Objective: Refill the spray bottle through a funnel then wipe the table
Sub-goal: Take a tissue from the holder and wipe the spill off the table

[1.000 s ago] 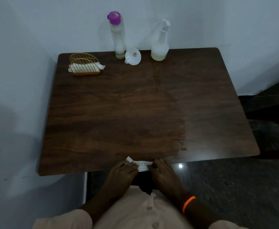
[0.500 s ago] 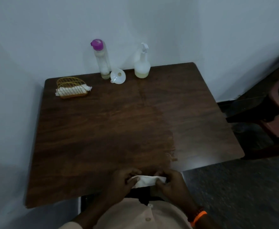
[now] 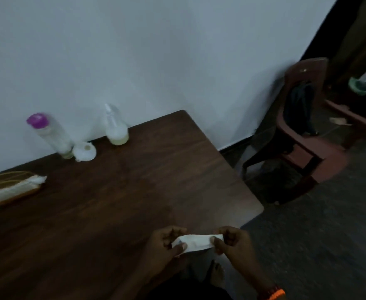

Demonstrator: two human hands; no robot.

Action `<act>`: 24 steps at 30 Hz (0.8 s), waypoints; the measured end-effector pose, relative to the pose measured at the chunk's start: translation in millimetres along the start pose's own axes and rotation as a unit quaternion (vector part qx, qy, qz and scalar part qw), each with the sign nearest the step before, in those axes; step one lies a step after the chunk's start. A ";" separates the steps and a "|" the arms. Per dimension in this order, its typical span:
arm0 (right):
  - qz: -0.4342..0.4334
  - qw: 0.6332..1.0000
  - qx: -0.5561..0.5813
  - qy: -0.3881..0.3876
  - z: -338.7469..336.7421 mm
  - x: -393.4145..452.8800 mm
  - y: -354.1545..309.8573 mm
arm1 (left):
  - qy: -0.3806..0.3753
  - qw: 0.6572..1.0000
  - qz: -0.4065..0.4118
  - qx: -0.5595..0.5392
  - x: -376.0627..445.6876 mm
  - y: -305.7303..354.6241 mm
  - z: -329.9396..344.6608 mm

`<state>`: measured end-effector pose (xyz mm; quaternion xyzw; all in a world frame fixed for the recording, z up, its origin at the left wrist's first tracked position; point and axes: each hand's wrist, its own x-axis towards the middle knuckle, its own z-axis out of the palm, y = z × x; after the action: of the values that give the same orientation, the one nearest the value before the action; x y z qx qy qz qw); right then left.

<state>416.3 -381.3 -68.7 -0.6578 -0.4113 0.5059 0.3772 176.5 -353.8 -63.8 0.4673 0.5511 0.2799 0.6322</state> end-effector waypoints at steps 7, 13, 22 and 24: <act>0.015 0.999 -0.019 0.022 -95.2 62.2 -1.8 | -0.015 1.000 -0.015 0.008 78.9 43.3 80.0; 0.016 0.999 0.012 0.045 -141.4 119.1 -24.8 | 0.009 0.999 0.000 0.036 145.6 90.5 119.2; -0.026 0.995 -0.004 0.096 -167.0 230.9 -69.4 | 0.006 0.982 0.092 0.166 263.4 163.8 106.9; -0.019 0.995 0.002 0.094 -168.9 261.3 -77.9 | 0.011 0.973 0.100 0.208 295.6 171.6 104.5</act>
<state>607.8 -124.4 -56.1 -0.6940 -0.3852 0.4350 0.4251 374.0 -56.7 -42.7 0.6383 0.5545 0.2256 0.4839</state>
